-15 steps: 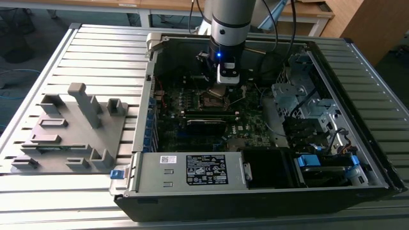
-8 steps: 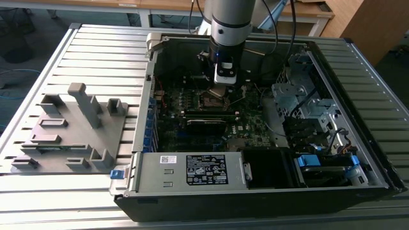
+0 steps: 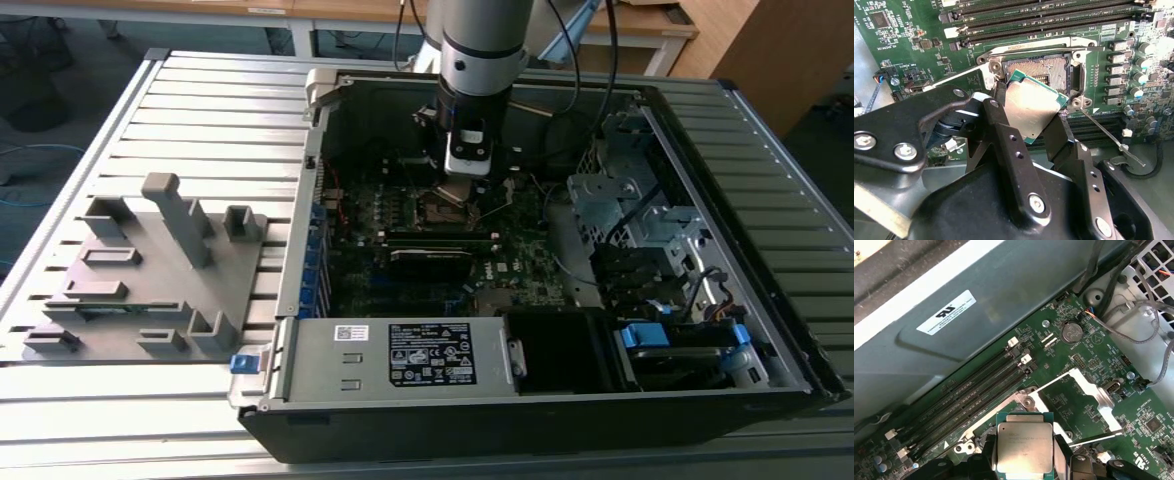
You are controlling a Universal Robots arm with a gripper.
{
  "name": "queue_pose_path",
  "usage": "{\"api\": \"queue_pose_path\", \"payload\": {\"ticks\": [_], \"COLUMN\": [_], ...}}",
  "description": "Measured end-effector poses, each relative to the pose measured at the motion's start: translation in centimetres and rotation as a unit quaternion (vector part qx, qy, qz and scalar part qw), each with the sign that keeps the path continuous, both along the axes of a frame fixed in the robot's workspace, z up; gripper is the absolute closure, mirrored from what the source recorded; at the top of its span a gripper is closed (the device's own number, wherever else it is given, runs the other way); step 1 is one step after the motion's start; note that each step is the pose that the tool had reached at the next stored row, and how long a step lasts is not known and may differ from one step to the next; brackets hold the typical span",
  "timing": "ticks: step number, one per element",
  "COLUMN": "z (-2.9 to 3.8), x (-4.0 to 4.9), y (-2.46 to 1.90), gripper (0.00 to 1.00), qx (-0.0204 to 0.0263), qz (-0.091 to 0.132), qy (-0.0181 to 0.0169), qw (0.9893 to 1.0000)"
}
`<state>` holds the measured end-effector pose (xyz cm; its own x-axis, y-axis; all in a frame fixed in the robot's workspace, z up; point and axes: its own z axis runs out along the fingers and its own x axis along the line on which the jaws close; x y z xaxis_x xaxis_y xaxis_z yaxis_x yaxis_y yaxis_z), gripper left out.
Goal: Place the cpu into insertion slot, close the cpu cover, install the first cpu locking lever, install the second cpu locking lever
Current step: 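Place the cpu into insertion slot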
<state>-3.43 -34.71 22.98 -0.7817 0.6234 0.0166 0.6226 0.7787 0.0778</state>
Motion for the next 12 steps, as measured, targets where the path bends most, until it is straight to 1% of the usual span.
{"api": "queue_pose_path", "payload": {"ticks": [3,5,7,9,12], "z": [0.00,-0.01,-0.03,-0.04,-0.06], "x": [0.00,0.00,0.00,0.00,0.00], "y": [0.00,0.00,0.00,0.00,0.00], "gripper": [0.46,0.46,0.46,0.46,0.46], "qx": [0.0000,0.0000,0.0000,0.0000,0.0000], "qz": [-0.004,-0.015,-0.030,-0.047,-0.074], "qy": [0.0000,0.0000,-0.0001,0.0000,0.0000], "qw": [1.0000,0.9999,0.9995,0.9989,0.9973]}}
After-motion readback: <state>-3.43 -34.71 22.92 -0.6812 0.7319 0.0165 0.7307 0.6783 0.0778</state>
